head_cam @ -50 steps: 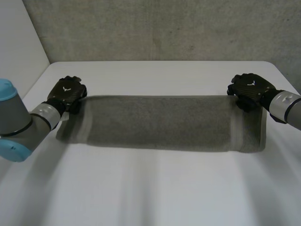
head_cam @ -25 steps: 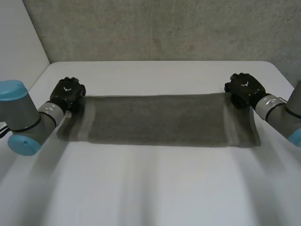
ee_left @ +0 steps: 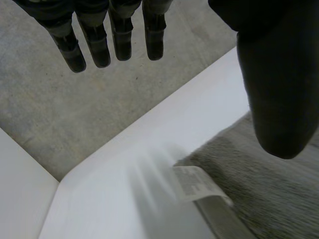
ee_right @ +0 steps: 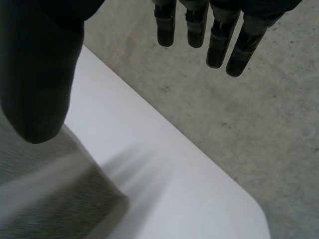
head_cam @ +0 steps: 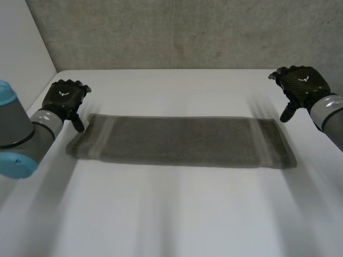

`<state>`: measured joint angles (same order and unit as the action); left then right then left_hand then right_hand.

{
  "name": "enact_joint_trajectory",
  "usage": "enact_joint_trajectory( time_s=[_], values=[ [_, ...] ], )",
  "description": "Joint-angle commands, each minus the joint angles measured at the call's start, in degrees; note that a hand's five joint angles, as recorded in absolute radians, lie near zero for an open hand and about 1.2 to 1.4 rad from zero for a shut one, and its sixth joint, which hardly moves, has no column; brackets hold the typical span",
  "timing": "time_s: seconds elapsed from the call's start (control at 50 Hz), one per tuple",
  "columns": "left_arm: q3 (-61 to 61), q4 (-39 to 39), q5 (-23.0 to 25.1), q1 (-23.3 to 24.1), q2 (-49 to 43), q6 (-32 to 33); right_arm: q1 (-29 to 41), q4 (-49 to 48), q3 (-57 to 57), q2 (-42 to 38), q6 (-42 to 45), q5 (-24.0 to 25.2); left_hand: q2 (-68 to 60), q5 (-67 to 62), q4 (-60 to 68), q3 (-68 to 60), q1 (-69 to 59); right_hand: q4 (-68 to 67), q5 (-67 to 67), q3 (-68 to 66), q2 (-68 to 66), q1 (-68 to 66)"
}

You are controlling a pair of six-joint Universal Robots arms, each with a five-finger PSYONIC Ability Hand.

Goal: Fold the towel.

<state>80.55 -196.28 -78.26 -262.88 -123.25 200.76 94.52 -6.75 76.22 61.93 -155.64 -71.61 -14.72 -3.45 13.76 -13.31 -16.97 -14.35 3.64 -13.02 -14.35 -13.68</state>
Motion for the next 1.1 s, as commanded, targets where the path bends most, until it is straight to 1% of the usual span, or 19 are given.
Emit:
enact_joint_trajectory(
  time_s=[0.02,0.08,0.12,0.16,0.28,0.32,0.38,0.46,0.5,0.58,0.6,0.62,0.66,0.68,0.7,0.72,1.0,1.06,1.1],
  values=[
    [15.13,-1.55,0.57,0.08,11.61,-0.8,-0.12,2.18,12.03,7.06,-2.74,3.14,2.82,1.55,-3.76,3.31,5.07,4.35,-3.64,3.02,4.35,3.68],
    [17.18,-2.88,0.57,0.08,12.68,-1.25,-0.12,4.37,15.53,6.98,-2.3,4.02,2.82,1.55,-3.76,3.31,5.07,4.35,-3.64,3.02,4.35,3.68],
    [20.42,-5.5,0.57,0.08,13.73,-2.47,-0.21,4.56,16.86,6.62,-2.3,4.2,2.82,1.55,-3.76,3.31,5.07,4.35,-3.39,3.02,4.1,3.43],
    [21.48,-6.3,0.57,0.08,13.82,-3.17,-1.0,4.03,18.17,5.23,-0.47,4.2,2.82,1.55,-3.76,3.31,5.07,4.35,1.98,3.02,-1.26,-1.93],
    [22.54,-6.83,0.65,0.17,13.91,-4.41,-2.93,3.5,18.44,2.05,4.64,3.76,2.99,1.72,-3.76,3.31,5.24,4.35,8.05,3.02,-7.34,-8.01],
    [22.63,-6.83,0.65,0.17,13.82,-4.41,-3.9,3.41,18.44,0.74,6.83,3.76,2.99,1.72,-3.76,3.31,5.24,4.35,12.41,3.02,-11.7,-12.36],
    [22.54,-6.83,0.65,0.0,13.91,-4.32,-4.34,3.41,18.18,-0.23,7.28,3.76,2.82,1.55,-3.76,3.31,5.07,4.35,12.93,3.02,-12.22,-12.89],
    [22.63,-6.83,0.65,-0.09,14.7,-4.41,-5.4,3.15,17.39,-2.43,7.63,3.85,2.82,1.55,-3.76,3.31,5.07,4.35,19.15,3.02,-18.44,-19.11],
    [22.72,-6.83,0.65,-0.01,14.96,-4.41,-5.66,1.05,17.12,-3.13,7.46,3.93,2.82,1.55,-3.76,3.31,5.07,4.35,29.7,3.02,-28.99,-29.65],
    [23.15,-6.92,0.65,0.08,14.96,-4.41,-5.66,-1.25,17.12,-4.01,7.46,4.2,2.82,1.55,-3.76,3.31,5.07,4.35,30.76,3.02,-30.05,-30.72],
    [23.16,-6.92,0.65,0.08,14.96,-4.41,-5.66,-1.85,16.95,-4.53,7.46,4.28,2.82,1.55,-3.76,3.31,5.07,4.35,35.09,3.02,-34.38,-35.05],
    [23.33,-7.01,0.57,0.17,15.05,-4.41,-5.66,-1.86,16.95,-4.54,7.46,4.28,2.82,1.55,-3.76,3.31,5.07,4.35,35.13,3.02,-34.42,-35.09],
    [23.42,-7.01,0.57,0.17,14.96,-4.41,-5.66,-2.3,16.86,-4.8,7.37,4.28,2.99,1.72,-3.76,3.31,5.24,4.35,48.34,3.02,-47.63,-48.3],
    [23.42,-7.01,0.57,0.17,15.05,-4.41,-5.66,-2.3,16.86,-4.8,7.37,4.28,3.16,1.89,-3.76,3.31,5.4,4.35,48.42,3.02,-47.71,-48.38],
    [23.42,-7.01,0.57,0.17,15.05,-4.41,-5.66,-2.39,16.77,-4.89,7.37,4.28,3.16,1.89,-3.76,3.31,5.4,4.35,60.58,3.02,-59.87,-60.53],
    [23.42,-7.01,0.57,0.17,15.05,-4.41,-5.66,-2.39,16.6,-4.98,7.37,4.28,3.16,1.89,-3.76,3.31,5.4,4.35,66.3,3.02,-65.59,-66.26],
    [23.51,-7.01,0.57,0.08,15.23,-4.5,-7.15,-2.04,16.33,-5.42,7.28,6.04,3.33,2.06,-3.76,3.31,5.57,4.35,66.36,3.02,-65.65,-66.32],
    [23.51,-7.01,0.57,0.08,15.23,-4.5,-8.21,-1.68,15.81,-5.24,7.02,6.13,3.33,2.06,-3.76,3.31,5.57,4.35,66.36,3.02,-65.65,-66.32],
    [23.51,-7.01,0.57,0.0,15.23,-4.5,-10.48,-1.34,14.76,-4.98,7.02,6.57,3.49,2.23,-3.76,3.31,5.74,4.35,66.36,3.02,-65.65,-66.32]
  ],
)
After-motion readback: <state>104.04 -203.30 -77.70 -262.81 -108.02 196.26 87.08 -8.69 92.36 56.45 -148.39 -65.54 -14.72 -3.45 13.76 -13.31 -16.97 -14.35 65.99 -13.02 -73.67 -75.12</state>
